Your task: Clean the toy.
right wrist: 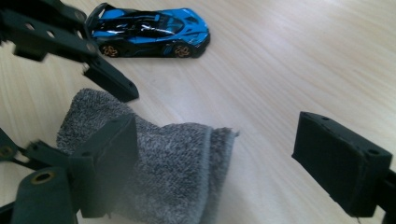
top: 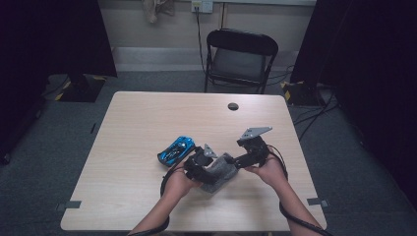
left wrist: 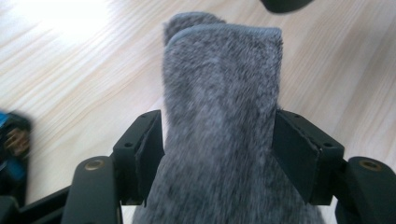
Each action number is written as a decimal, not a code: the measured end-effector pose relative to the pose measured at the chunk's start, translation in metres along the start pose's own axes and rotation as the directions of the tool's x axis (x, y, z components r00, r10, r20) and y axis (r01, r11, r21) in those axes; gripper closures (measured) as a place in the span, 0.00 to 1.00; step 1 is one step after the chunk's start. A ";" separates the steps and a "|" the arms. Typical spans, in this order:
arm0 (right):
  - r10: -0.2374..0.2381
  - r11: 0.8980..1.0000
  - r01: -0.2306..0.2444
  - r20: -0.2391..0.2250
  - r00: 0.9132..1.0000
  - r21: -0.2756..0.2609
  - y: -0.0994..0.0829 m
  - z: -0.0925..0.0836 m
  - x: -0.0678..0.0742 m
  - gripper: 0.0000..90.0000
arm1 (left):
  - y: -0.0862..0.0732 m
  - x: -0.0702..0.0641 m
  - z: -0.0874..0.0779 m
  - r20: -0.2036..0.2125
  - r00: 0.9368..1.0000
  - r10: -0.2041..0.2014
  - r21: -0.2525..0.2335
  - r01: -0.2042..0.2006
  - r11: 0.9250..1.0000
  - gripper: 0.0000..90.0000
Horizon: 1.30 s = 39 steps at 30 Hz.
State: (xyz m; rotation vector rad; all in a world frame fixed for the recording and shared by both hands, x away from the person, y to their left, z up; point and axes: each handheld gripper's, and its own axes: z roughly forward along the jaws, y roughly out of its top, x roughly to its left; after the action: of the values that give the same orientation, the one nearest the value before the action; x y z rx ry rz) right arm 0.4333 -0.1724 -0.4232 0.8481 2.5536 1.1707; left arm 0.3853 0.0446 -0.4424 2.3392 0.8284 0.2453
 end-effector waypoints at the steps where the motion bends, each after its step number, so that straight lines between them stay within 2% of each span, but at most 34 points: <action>1: -0.004 1.000 0.004 -0.005 1.000 0.004 0.000 0.002 0.002 0.15 | -0.004 0.001 -0.004 -0.010 1.000 -0.007 -0.010 0.007 1.000 0.37; 5: -0.018 1.000 0.018 -0.024 1.000 0.008 0.001 0.010 0.010 0.15 | -0.021 0.002 -0.015 -0.024 0.999 -0.036 -0.012 0.036 0.999 0.37; 9: -0.037 0.999 0.037 -0.051 0.998 0.009 0.003 0.019 0.020 0.15 | -0.034 -0.001 -0.021 -0.047 0.998 -0.041 -0.029 0.040 0.999 0.37; 14: -0.059 0.998 0.061 -0.098 0.993 0.012 0.003 0.032 0.031 0.15 | -0.046 -0.003 -0.011 -0.040 0.997 -0.072 -0.025 0.071 0.997 0.37; 17: -0.069 0.997 0.072 -0.119 0.991 0.019 0.003 0.038 0.035 0.15 | -0.050 0.002 -0.005 -0.071 0.995 -0.065 -0.023 0.063 0.998 0.40; 19: -0.080 0.996 0.084 -0.129 0.988 0.028 0.001 0.043 0.036 0.15 | -0.049 0.008 -0.003 -0.086 0.993 -0.080 -0.024 0.079 0.997 0.40; 24: -0.067 0.995 0.078 -0.157 0.985 0.063 -0.009 0.050 0.035 0.15 | -0.039 0.025 0.001 -0.138 0.987 -0.088 -0.019 0.086 0.996 0.40; 27: -0.067 0.994 0.080 -0.156 0.985 0.080 -0.016 0.053 0.034 0.15 | -0.032 0.033 0.006 -0.149 0.985 -0.089 -0.016 0.087 0.996 0.41; 32: -0.071 0.993 0.083 -0.134 0.988 0.086 -0.021 0.053 0.033 0.16 | -0.024 0.040 0.012 -0.148 0.984 -0.101 -0.015 0.100 0.995 0.43; 36: -0.057 0.995 0.066 -0.111 0.992 0.076 -0.016 0.056 0.029 0.17 | -0.022 0.044 0.014 -0.120 0.987 -0.110 -0.023 0.108 0.994 0.43; 39: 0.005 0.995 0.008 -0.132 0.991 0.099 -0.010 0.060 0.023 0.26 | -0.020 0.046 0.011 -0.101 0.989 -0.110 -0.029 0.108 0.994 0.42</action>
State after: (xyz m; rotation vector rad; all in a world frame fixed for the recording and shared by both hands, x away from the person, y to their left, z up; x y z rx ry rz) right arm 0.4352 -0.1266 -0.4690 0.8153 2.7392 1.1436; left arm 0.4155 0.0795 -0.4648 2.2665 0.9949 0.3288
